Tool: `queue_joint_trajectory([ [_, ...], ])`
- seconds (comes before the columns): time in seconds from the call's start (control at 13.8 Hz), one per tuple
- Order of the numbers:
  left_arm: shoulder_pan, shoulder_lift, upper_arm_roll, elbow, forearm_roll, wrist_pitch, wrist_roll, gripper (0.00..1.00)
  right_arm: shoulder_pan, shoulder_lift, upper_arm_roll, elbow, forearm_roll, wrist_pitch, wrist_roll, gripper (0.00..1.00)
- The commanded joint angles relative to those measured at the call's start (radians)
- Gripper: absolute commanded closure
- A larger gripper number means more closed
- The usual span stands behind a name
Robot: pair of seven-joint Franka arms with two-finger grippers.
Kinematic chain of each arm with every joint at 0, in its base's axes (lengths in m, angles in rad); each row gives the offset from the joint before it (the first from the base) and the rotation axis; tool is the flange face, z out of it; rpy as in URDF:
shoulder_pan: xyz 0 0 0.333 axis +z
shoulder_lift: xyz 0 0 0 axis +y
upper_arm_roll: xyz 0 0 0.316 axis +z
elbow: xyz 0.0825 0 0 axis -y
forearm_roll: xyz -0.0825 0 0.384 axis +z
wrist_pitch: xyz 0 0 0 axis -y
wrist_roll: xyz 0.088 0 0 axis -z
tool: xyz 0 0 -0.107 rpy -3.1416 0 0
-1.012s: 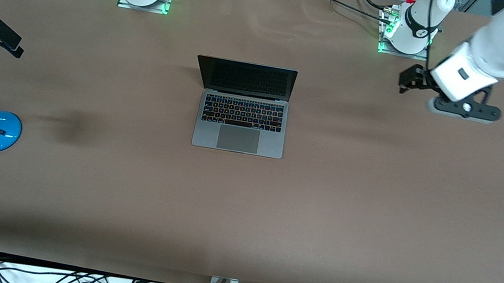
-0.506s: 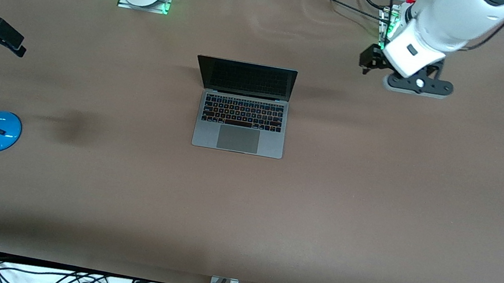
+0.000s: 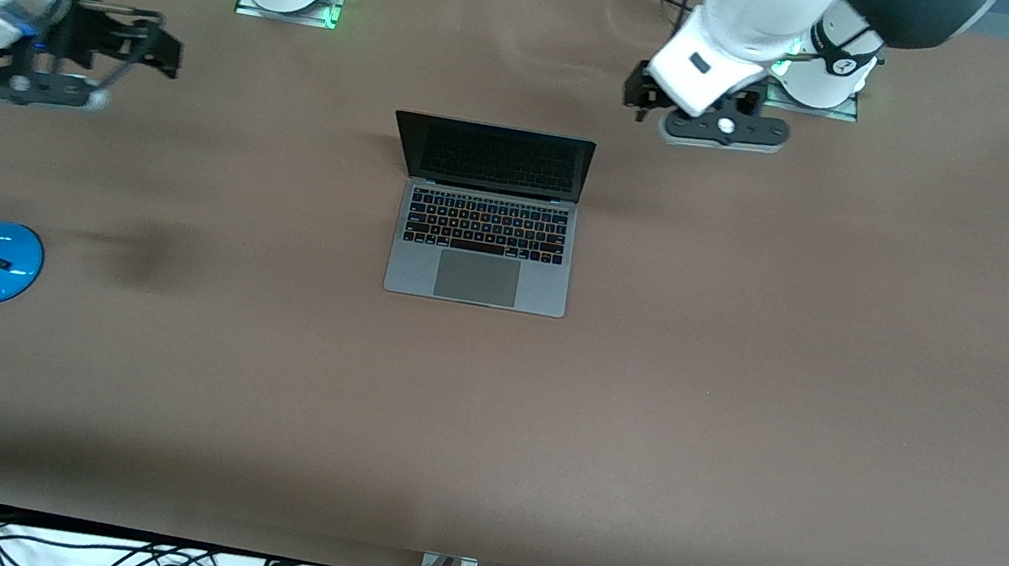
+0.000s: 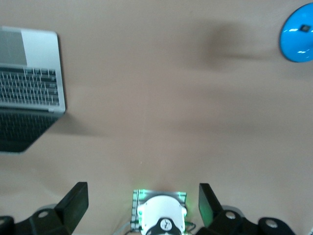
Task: Close laptop with both arms from behind
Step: 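Move both grippers toward the raised laptop screen behind the keyboard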
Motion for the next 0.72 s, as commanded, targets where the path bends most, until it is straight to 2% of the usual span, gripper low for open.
queue_joint_trajectory([
  [0.0,-0.015,0.055,-0.049,0.006,-0.021,0.053,-0.090,0.01,0.039,-0.015,0.025,-0.049,0.004,-0.013,0.023,0.00],
  [0.29,-0.027,0.132,-0.122,0.002,-0.021,0.082,-0.159,0.14,0.039,-0.027,0.198,-0.144,0.056,0.051,0.284,0.00],
  [0.43,-0.031,0.153,-0.129,-0.002,-0.022,0.093,-0.161,0.32,0.039,-0.035,0.277,-0.203,0.059,0.110,0.341,0.01],
  [0.51,-0.033,0.153,-0.129,-0.010,-0.034,0.099,-0.159,0.44,0.039,-0.035,0.316,-0.231,0.061,0.137,0.359,0.06],
  [0.58,-0.033,0.153,-0.129,-0.013,-0.041,0.099,-0.161,0.58,0.039,-0.033,0.353,-0.253,0.061,0.170,0.382,0.25],
  [0.65,-0.035,0.153,-0.129,-0.024,-0.041,0.099,-0.161,0.71,0.039,-0.032,0.381,-0.271,0.064,0.197,0.410,0.56],
])
